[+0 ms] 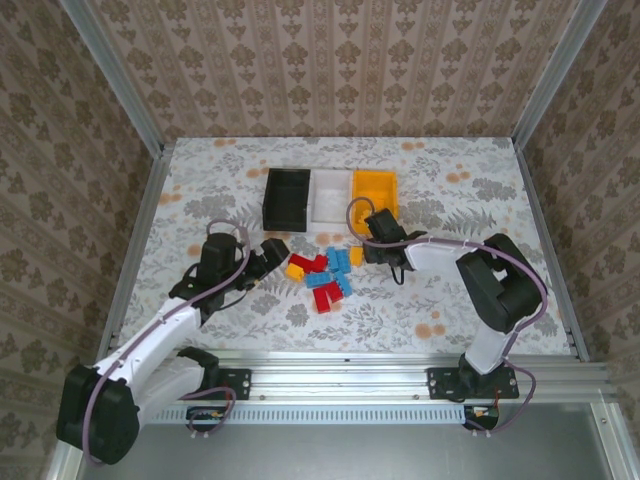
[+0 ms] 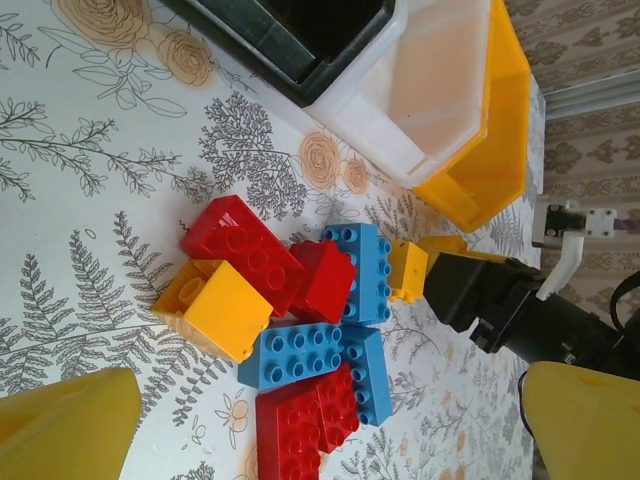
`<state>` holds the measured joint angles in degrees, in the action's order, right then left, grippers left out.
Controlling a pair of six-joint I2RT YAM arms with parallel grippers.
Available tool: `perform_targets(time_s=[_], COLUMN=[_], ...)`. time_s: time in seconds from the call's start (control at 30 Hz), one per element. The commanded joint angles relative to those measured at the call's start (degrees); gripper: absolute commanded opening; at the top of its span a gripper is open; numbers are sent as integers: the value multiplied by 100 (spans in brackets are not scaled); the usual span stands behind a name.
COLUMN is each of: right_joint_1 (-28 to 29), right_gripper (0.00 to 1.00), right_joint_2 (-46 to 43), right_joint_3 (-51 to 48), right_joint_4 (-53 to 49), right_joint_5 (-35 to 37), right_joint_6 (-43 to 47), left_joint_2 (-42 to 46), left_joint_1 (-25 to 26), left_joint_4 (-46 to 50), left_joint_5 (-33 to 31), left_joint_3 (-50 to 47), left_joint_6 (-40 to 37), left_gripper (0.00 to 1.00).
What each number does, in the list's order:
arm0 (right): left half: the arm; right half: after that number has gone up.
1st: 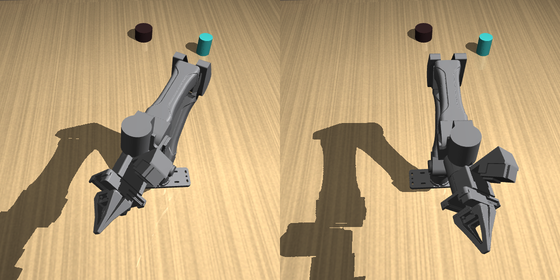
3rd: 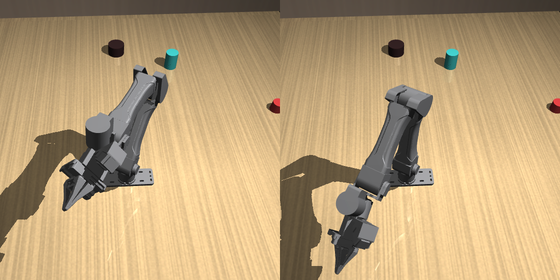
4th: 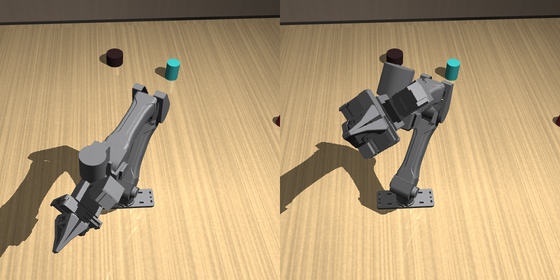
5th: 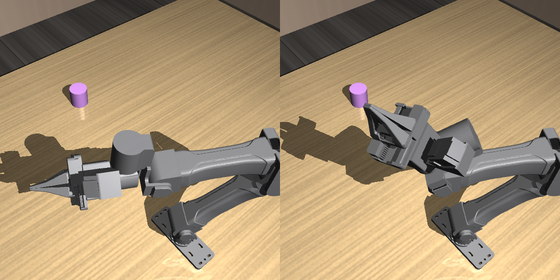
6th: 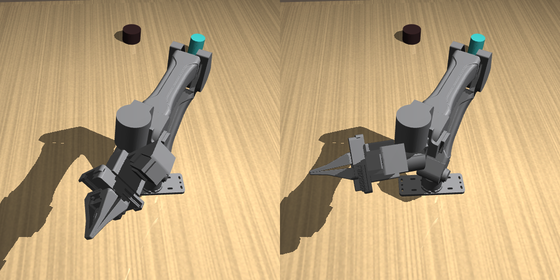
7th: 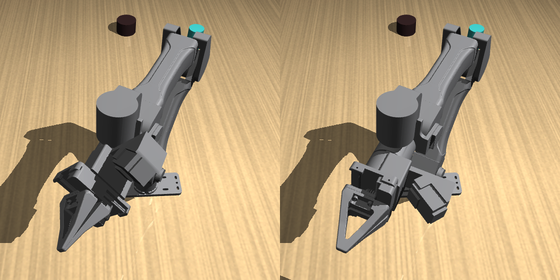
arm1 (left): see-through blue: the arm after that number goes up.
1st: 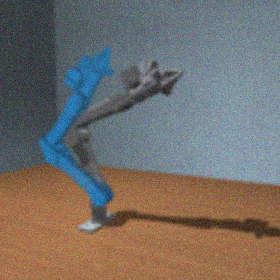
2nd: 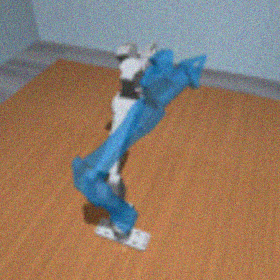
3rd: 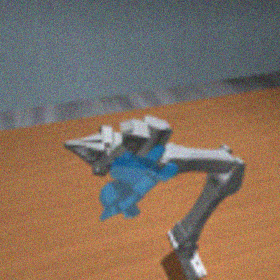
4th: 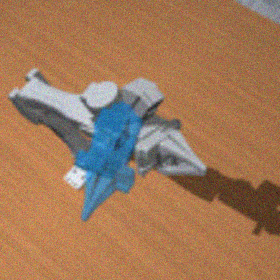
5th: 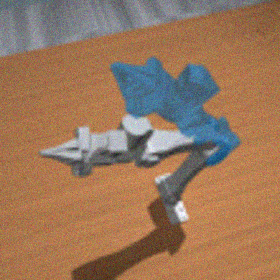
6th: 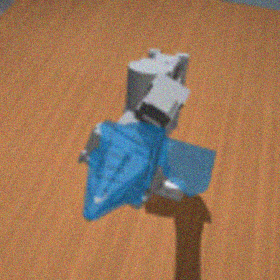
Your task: Sort the legos into containers by color
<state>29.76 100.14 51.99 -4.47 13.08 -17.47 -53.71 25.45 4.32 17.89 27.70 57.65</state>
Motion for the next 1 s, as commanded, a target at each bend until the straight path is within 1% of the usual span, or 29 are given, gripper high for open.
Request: perform_targets(time_s=[0.0, 0.07, 0.2, 0.33, 0.47, 0.53, 0.67, 0.77, 0.83, 0.97], right_joint_1=[-40, -8, 153, 369, 228, 22, -393, -537, -626, -708], right_gripper=[43, 38, 35, 34, 34, 35, 35, 36, 37, 40], right_joint_2=[71, 0, -227, -844, -1143, -968, -16, 580, 841, 1014], right_joint_3=[156, 70, -80, -60, 316, 631, 1776, 2499, 2798, 2984], right_joint_4=[-79, -28, -79, -383, -521, -472, -735, -1057, -1205, -1243], right_joint_5=[-23, -97, 38, 216, 423, 383, 92, 53, 26, -6], right_joint_6=[227, 205, 162, 130, 196, 255, 399, 541, 552, 510], left_joint_2=[64, 21, -107, -217, -334, -389, -454, -392, -291, -25], left_joint_1=[-5, -5, -5, -4, 6, 12, 17, 27, 29, 16], left_joint_4=[52, 36, -43, -96, -216, -247, -246, -175, -93, 49], left_joint_5=[-101, -93, -34, 39, 78, 113, 212, 249, 226, 95], left_joint_3=[47, 52, 51, 77, 85, 112, 173, 192, 181, 113], left_joint_6=[-100, -98, -78, -69, -30, -17, -17, -26, -51, -130], left_gripper=[100, 100, 100, 100, 100, 100, 100, 100, 100, 100])
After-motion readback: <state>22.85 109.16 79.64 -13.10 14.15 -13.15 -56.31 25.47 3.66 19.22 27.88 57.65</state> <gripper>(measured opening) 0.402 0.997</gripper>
